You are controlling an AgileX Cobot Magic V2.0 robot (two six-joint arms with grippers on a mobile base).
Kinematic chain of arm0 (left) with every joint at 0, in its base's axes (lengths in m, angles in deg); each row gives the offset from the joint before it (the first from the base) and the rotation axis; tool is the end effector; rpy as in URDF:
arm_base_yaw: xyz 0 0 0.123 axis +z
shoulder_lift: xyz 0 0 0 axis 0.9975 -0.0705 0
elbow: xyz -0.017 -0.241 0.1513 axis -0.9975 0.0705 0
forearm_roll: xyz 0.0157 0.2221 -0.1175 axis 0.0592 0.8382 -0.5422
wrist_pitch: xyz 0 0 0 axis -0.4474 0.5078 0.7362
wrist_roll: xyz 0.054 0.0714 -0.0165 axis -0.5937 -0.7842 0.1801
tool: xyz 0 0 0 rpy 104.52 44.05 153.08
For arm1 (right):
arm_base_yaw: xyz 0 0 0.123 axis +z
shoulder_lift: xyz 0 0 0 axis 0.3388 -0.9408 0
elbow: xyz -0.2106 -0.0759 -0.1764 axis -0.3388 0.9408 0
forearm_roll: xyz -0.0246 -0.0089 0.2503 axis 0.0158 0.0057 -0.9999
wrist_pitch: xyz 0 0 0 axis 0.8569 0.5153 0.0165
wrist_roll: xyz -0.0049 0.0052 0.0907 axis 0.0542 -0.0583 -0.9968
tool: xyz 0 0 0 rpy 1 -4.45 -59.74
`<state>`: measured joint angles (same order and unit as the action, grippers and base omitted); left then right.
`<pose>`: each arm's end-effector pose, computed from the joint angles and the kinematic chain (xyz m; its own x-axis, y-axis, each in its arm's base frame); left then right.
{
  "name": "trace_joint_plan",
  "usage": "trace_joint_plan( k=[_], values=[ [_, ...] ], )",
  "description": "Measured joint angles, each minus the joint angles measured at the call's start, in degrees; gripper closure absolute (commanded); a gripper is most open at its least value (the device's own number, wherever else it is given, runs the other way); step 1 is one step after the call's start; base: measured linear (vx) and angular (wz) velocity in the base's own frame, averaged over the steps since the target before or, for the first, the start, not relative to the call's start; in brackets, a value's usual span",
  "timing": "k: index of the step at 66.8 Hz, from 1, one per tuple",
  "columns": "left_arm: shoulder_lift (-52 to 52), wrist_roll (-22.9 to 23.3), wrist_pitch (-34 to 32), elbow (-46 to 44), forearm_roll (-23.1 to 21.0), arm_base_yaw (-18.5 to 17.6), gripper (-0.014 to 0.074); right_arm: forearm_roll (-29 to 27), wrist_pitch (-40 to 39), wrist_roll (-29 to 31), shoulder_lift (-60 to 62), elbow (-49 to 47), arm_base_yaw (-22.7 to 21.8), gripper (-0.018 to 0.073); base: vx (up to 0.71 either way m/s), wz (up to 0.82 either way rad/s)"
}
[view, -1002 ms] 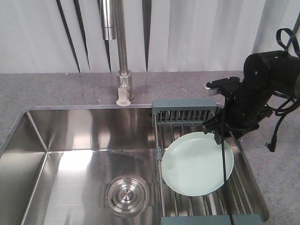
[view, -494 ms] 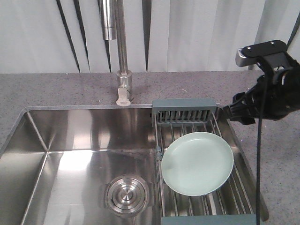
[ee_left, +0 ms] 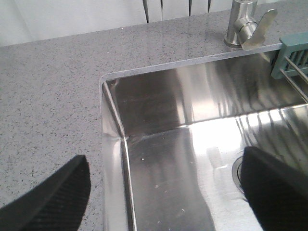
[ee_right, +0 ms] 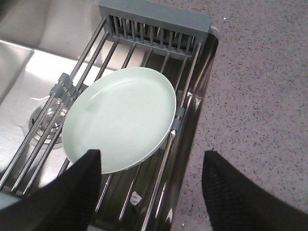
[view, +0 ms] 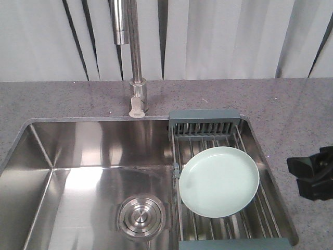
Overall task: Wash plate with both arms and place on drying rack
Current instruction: 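Open the right gripper and lift it away from the plate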
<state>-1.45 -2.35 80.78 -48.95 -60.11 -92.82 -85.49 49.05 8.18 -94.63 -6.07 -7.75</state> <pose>0.0790 -0.0084 0.3219 -0.4714 0.0514 -0.8804 0.1059 0.9944 0.0013 0.1539 0.0404 0.3319 -0.6358 -0.2085 -0.7431 -0.3139 0.9494 0.0022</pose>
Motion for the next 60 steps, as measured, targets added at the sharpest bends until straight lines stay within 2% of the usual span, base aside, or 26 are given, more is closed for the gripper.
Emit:
trace_joint_plan(
  k=[19,60],
  values=[
    [0.00,0.00,0.00,0.00,0.00,0.00,0.0011,0.00,-0.58,-0.07,8.48,4.75,0.00,0.0122,0.00,0.00],
    [0.00,0.00,-1.01,0.00,0.00,0.00,0.0011,0.00,-0.75,-0.07,9.10,4.85,0.00,0.0122,0.00,0.00]
  ],
)
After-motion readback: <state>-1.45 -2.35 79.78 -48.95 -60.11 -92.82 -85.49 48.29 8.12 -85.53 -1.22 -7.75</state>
